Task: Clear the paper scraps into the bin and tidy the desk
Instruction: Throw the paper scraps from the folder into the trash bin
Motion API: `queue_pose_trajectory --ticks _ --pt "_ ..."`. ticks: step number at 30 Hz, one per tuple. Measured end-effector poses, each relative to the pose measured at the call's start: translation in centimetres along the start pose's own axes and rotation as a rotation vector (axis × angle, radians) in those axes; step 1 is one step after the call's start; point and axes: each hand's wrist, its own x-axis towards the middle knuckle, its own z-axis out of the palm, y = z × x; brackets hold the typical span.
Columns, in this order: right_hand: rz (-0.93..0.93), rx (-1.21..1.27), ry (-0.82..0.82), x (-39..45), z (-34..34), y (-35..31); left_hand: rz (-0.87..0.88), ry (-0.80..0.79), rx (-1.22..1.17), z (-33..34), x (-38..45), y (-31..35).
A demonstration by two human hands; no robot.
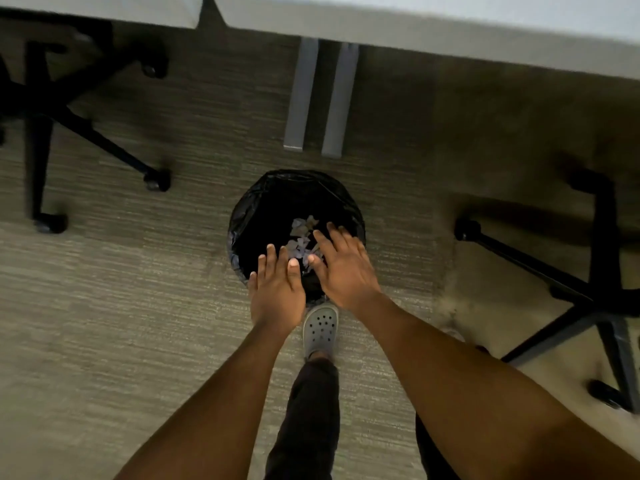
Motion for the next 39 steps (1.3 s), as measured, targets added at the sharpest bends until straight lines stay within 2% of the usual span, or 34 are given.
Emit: queue_pose_trajectory --ticks 7,12,20,27,33,39 --pt "0.105 0.086 0.075 -6.0 -6.6 0.8 0.137 0.012 0.098 -1.9 -5.1 5.8" --pt "0.199 0.148 0.192 -11.7 -13.0 1.8 0.285 -0.009 0.128 -3.6 -9.7 11.8" --pt "0.374 0.244 0.434 -20.6 -22.9 6.5 0.609 -0.025 0.137 -4.2 -16.1 23.6" --pt "0.503 0.273 0.688 -28.1 -29.4 13.0 0.854 -0.108 0.177 -1.4 -20.3 34.7" --pt "0.649 0.292 0.927 -34.9 -32.2 20.5 1.022 -0.212 0.228 2.7 -23.5 42.4" --pt "0.967 0.405 0.973 -41.6 -29.4 29.5 1.109 -0.288 0.32 8.2 -25.6 47.5"
